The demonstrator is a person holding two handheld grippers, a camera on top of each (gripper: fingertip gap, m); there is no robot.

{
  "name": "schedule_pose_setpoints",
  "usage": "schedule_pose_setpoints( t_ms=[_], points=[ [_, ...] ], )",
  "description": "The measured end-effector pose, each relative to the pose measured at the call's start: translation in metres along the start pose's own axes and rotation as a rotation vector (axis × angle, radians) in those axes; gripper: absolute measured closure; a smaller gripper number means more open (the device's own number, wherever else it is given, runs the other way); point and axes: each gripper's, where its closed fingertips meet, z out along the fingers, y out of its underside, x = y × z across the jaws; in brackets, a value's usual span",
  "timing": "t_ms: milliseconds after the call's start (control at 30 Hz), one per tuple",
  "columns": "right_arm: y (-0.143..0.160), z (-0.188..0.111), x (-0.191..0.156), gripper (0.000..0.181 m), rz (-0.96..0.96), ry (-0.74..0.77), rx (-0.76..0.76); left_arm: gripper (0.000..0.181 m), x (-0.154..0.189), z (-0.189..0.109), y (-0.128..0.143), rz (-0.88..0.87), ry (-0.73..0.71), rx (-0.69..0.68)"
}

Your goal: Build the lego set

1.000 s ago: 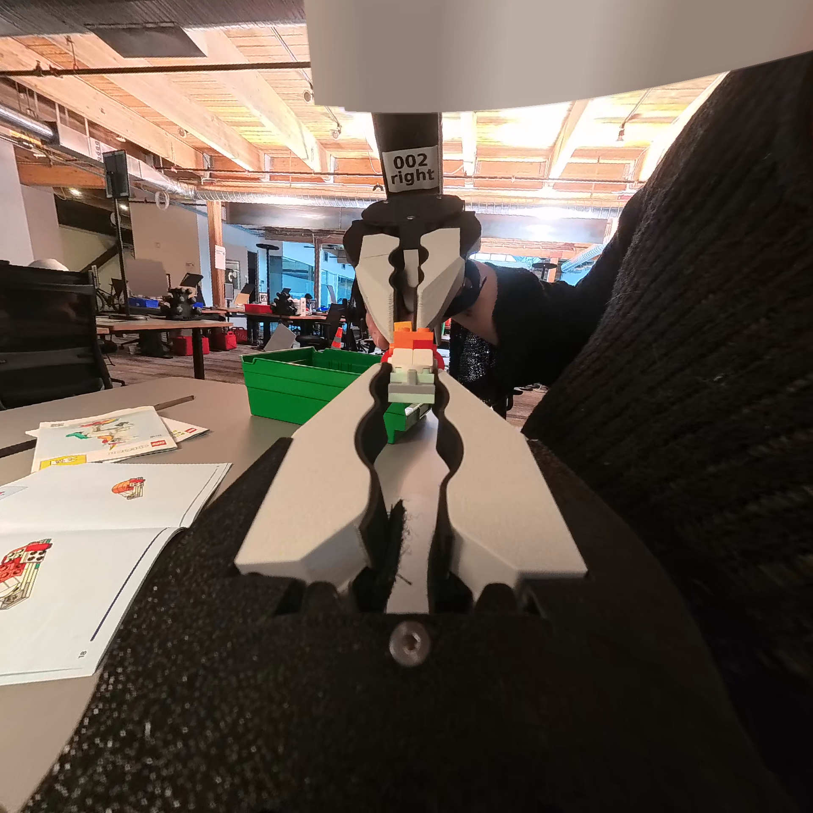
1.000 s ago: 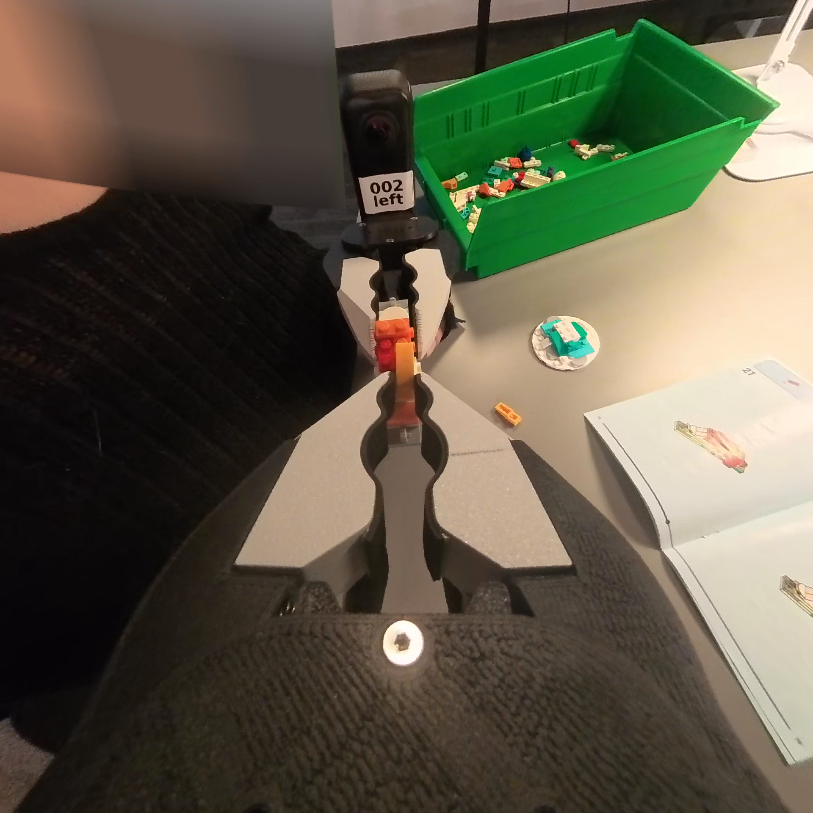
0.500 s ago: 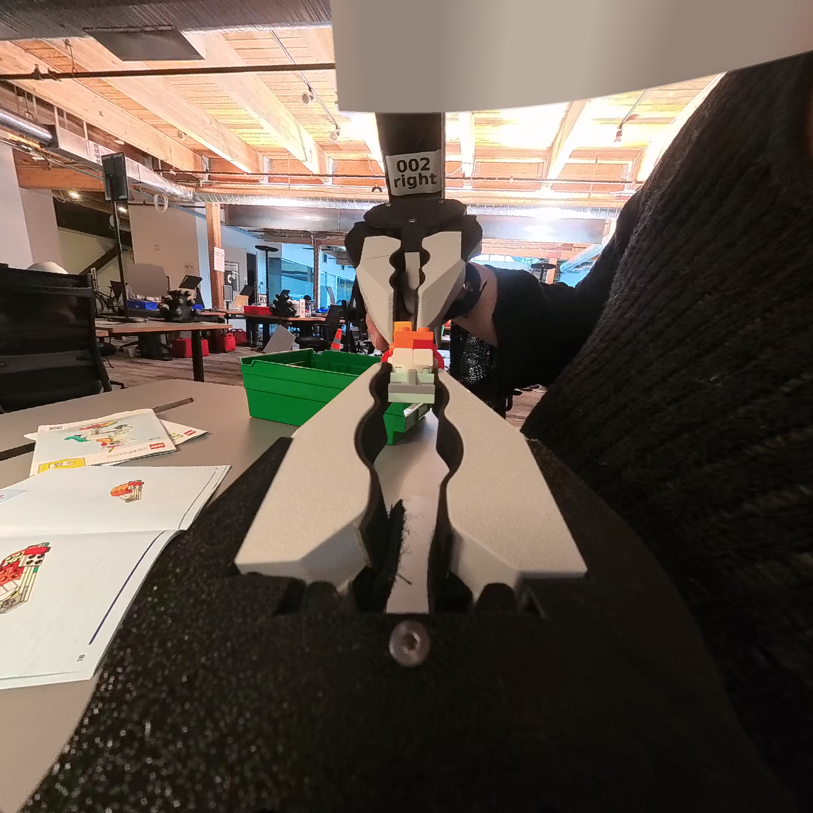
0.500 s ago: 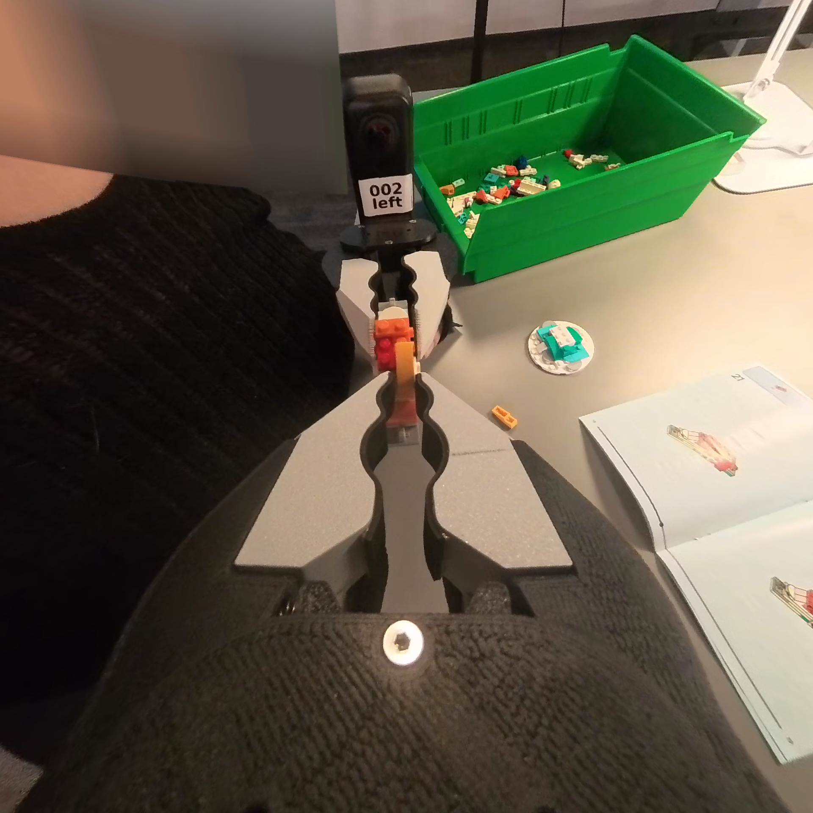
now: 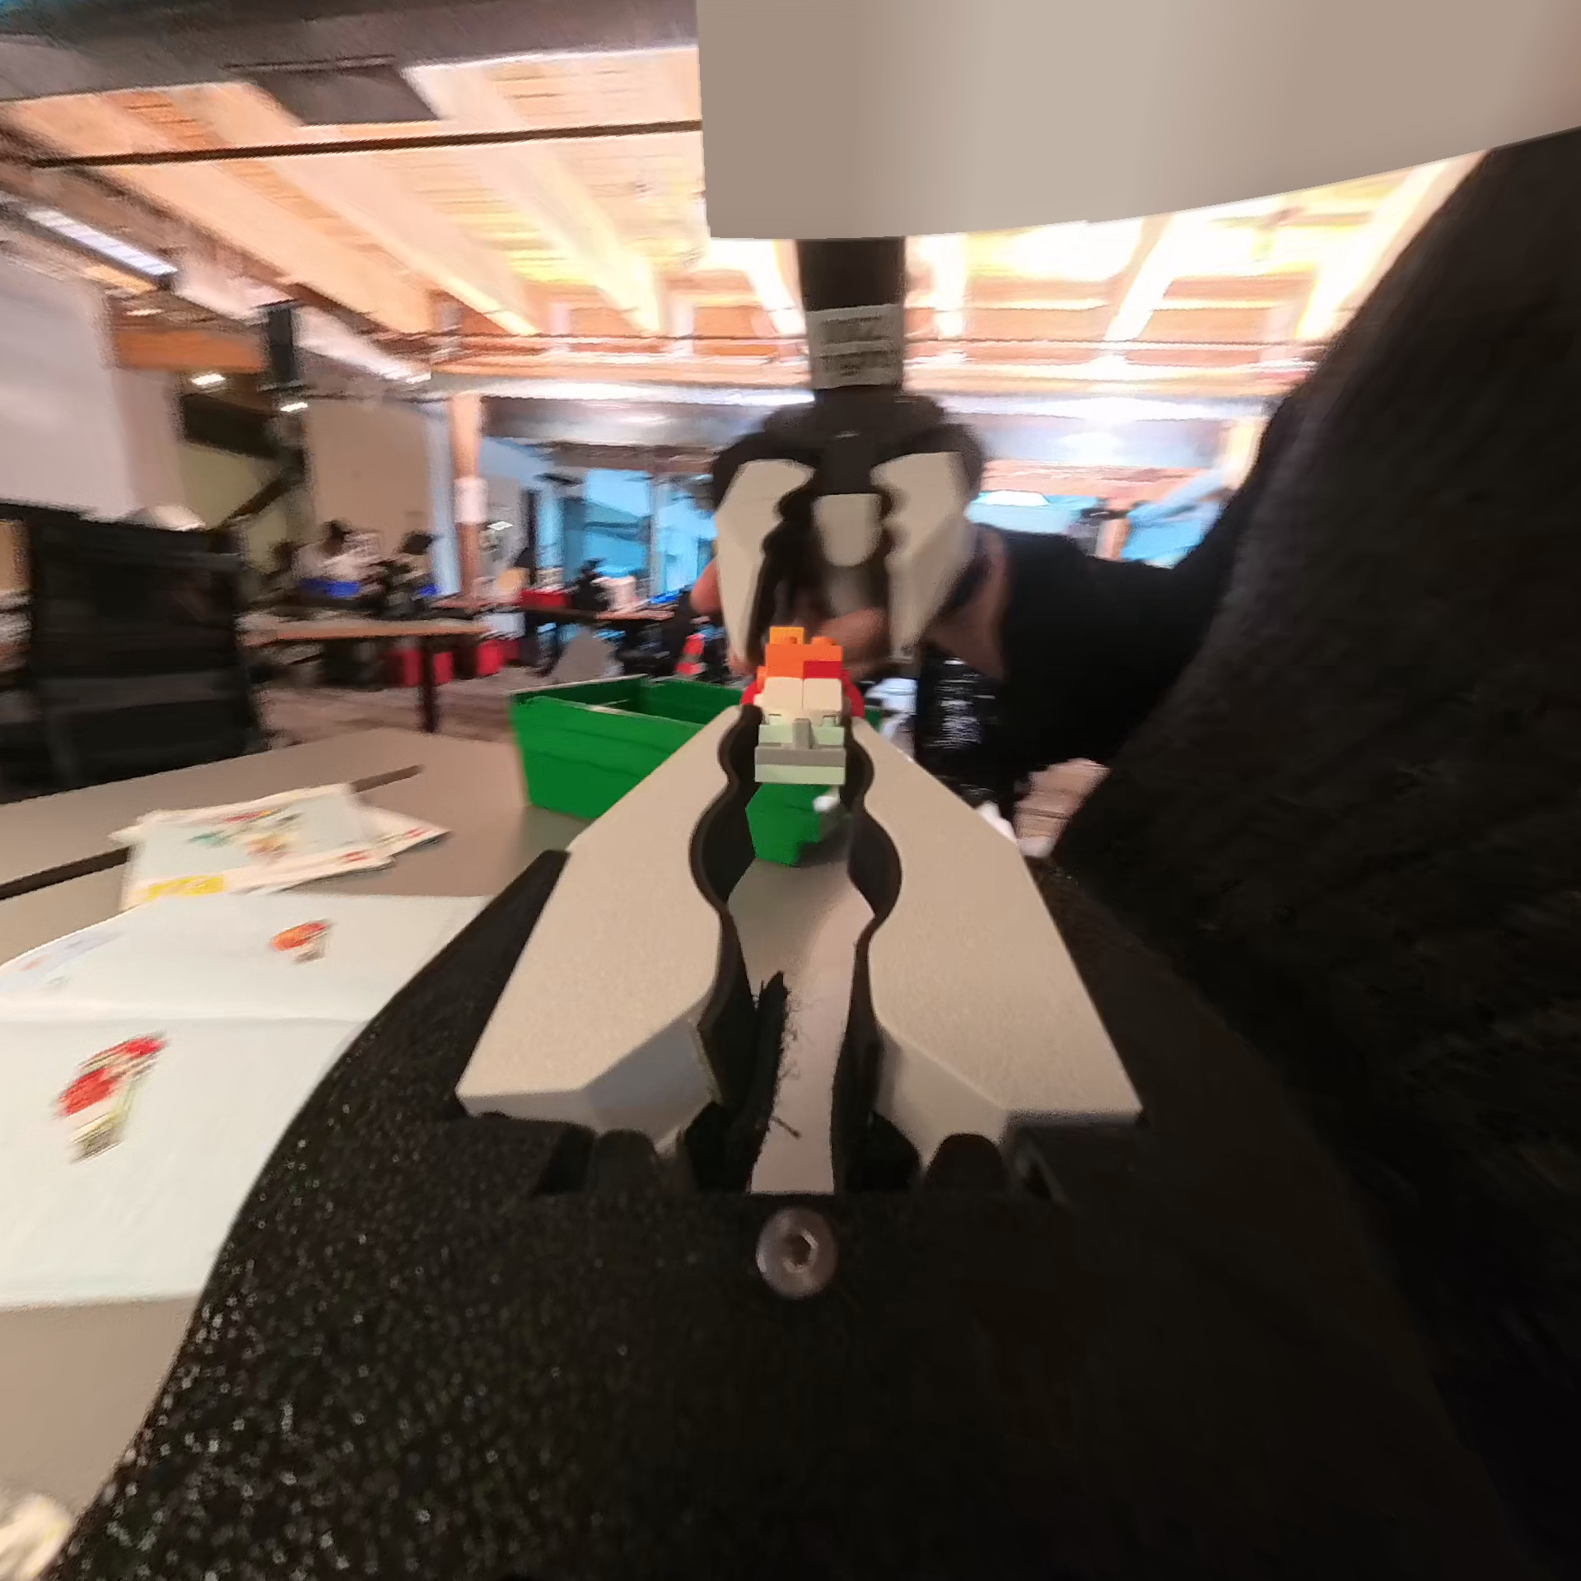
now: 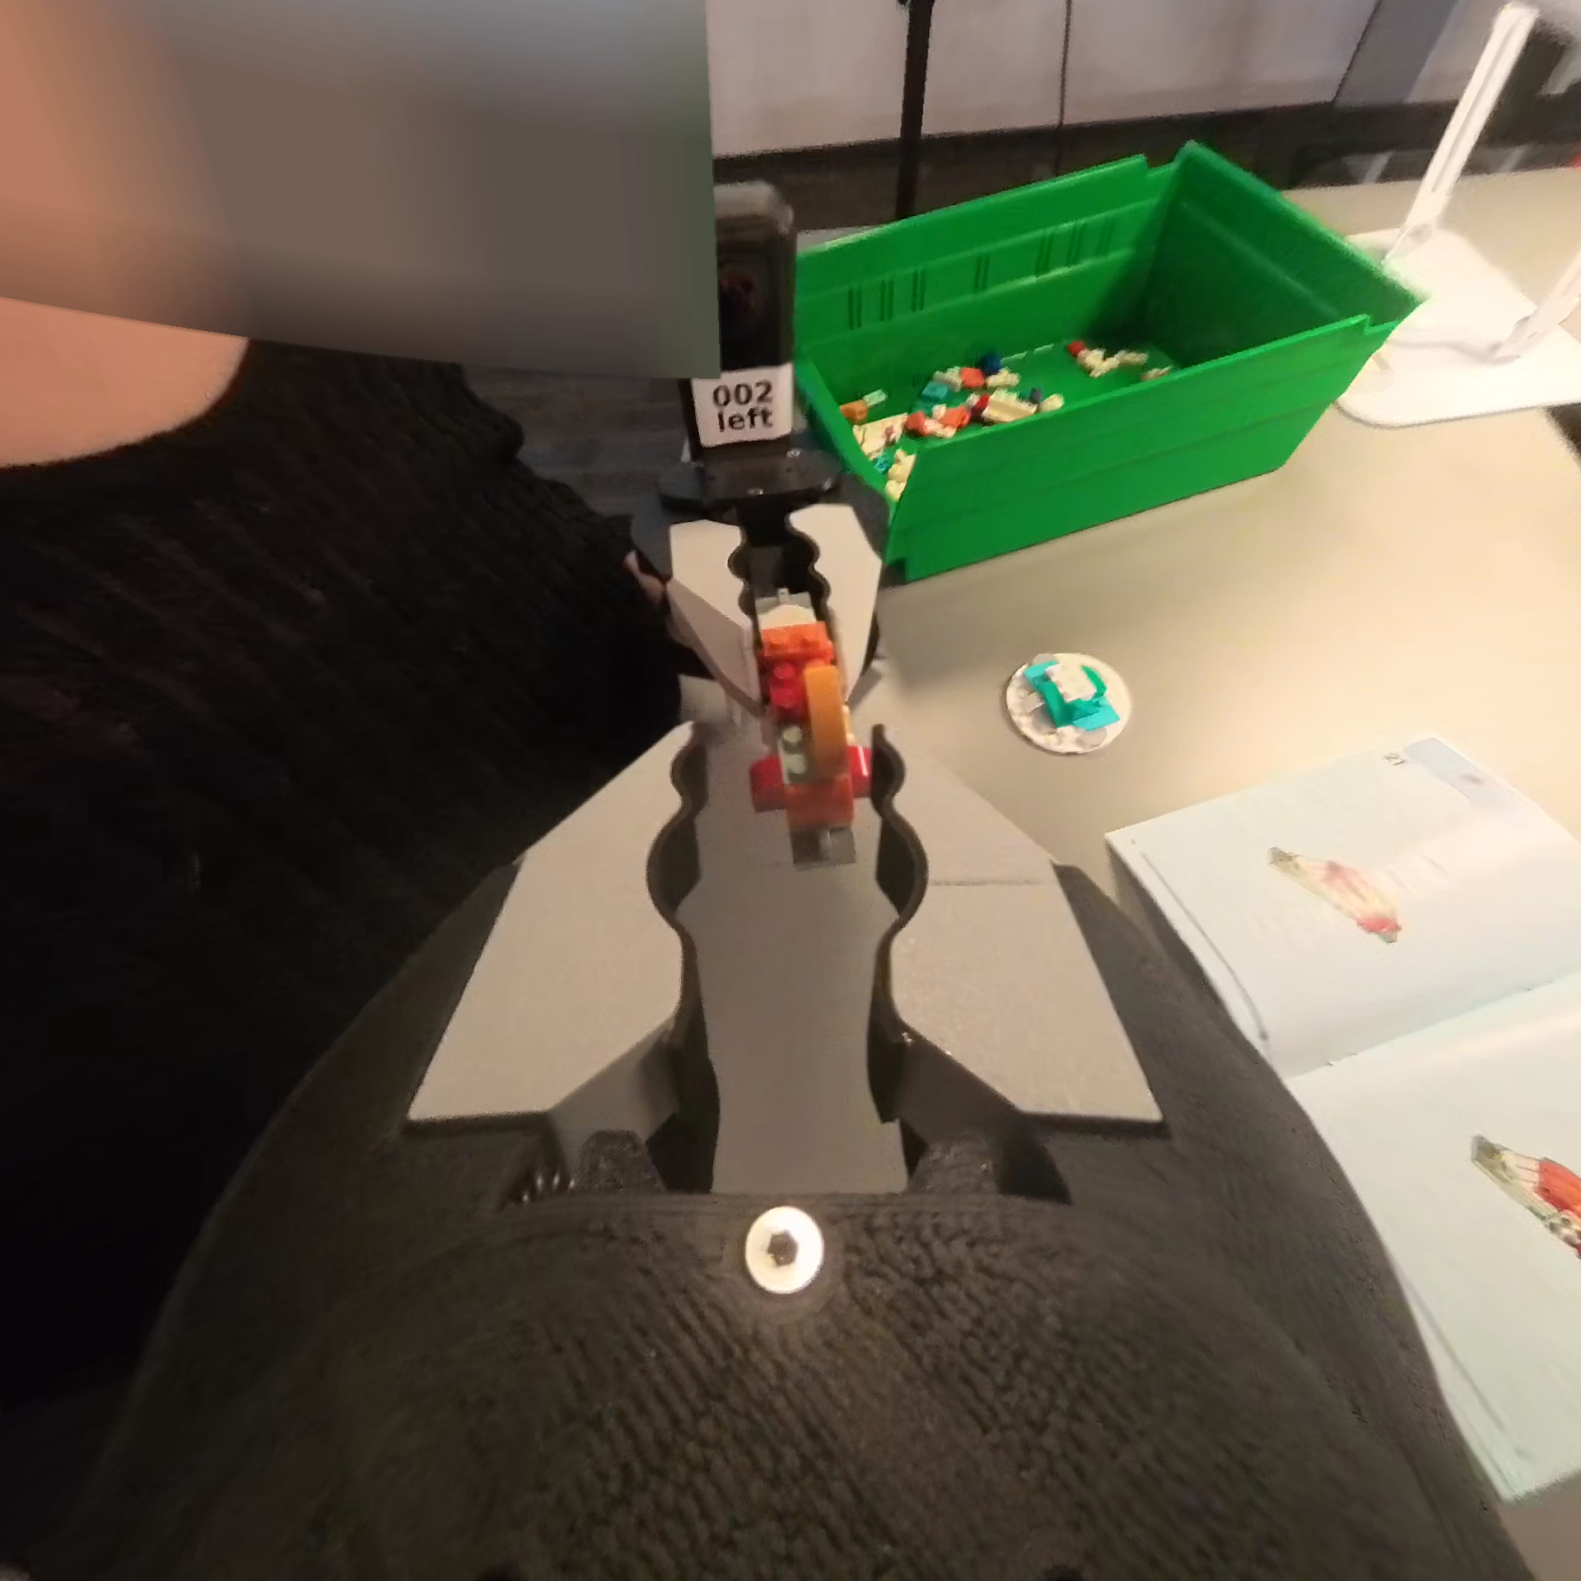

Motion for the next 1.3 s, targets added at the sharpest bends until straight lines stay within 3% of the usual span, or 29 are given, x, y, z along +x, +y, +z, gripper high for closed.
schedule_pose_setpoints(
  t_ms=[100,200,333,467,767,1300],
  points=[
    [-0.012,-0.003,0.016,0.119,-0.127,0.143,0.067,0.166,-0.015,0.002,-0.008,-0.021,-0.060,0.011],
    [-0.018,-0.004,0.037,0.109,-0.413,0.385,0.030,0.166,-0.029,0.005,-0.019,-0.022,-0.105,0.021],
    [-0.026,0.002,0.051,0.107,-0.825,0.638,-0.105,0.166,-0.040,0.008,-0.032,-0.003,-0.150,0.022],
    [-0.035,0.005,0.056,0.116,-1.077,0.791,-0.179,0.166,-0.043,0.010,-0.039,-0.016,-0.164,0.033],
    [-0.042,0.003,0.062,0.149,-1.179,0.915,-0.206,0.166,-0.040,0.010,-0.045,-0.019,-0.161,0.057],
    [-0.035,0.002,0.061,0.153,-1.207,0.881,-0.268,0.166,-0.038,0.012,-0.036,0.009,-0.170,0.002]
  ],
)
